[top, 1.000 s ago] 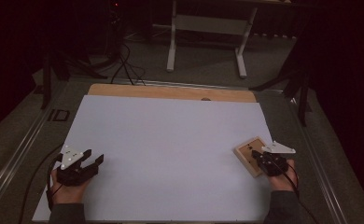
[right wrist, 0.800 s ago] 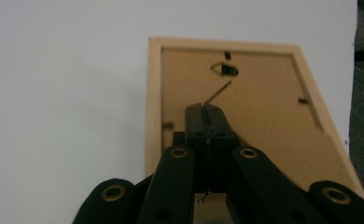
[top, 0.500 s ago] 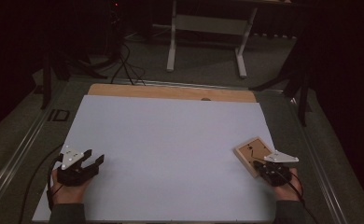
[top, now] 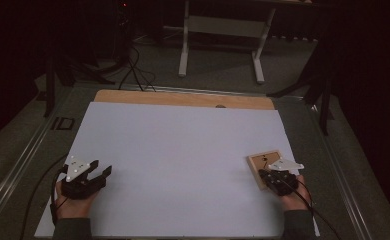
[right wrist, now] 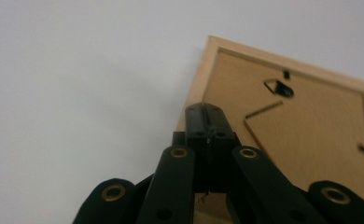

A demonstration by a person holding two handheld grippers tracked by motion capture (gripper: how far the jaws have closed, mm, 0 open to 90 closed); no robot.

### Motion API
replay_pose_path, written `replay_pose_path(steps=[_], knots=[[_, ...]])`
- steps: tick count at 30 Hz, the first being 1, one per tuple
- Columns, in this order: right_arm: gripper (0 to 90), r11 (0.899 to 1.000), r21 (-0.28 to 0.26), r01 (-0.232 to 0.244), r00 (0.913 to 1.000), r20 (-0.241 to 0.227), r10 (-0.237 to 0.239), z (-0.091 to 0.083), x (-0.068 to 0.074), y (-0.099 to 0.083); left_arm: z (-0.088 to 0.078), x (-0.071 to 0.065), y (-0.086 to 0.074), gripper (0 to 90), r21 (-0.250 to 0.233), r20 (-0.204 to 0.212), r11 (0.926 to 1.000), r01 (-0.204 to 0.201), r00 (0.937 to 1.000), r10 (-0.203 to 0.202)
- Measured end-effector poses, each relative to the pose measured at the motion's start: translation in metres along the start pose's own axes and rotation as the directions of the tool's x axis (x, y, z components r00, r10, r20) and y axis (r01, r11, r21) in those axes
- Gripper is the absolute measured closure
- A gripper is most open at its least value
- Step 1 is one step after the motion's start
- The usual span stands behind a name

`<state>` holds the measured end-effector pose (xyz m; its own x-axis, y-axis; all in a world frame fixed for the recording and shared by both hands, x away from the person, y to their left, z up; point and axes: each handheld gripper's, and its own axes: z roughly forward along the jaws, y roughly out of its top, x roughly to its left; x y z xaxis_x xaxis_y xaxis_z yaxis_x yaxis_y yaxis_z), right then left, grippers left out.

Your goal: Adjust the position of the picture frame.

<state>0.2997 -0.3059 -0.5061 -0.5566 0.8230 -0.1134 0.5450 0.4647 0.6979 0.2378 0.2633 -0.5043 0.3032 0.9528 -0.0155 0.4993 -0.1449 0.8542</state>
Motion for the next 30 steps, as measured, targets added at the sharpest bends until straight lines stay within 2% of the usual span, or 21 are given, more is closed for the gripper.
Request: replay_pose_path(steps=[8,20,30], knots=[[90.0,0.998,0.011,0.058,0.9983,0.005,-0.059,0.017,0.016,0.021,0.0,0.0,0.0,47.5,-0.001,0.0,1.0,0.0,1.0,0.0],[90.0,0.997,0.013,0.075,0.9972,-0.002,-0.075,0.041,0.027,0.046,0.0,-0.001,0.001,47.5,-0.005,0.002,1.0,-0.002,1.0,0.002],[90.0,0.996,0.025,0.089,0.996,-0.002,-0.089,0.063,0.043,0.072,0.0,-0.001,0.001,47.5,-0.005,0.003,1.0,-0.005,1.0,0.005]])
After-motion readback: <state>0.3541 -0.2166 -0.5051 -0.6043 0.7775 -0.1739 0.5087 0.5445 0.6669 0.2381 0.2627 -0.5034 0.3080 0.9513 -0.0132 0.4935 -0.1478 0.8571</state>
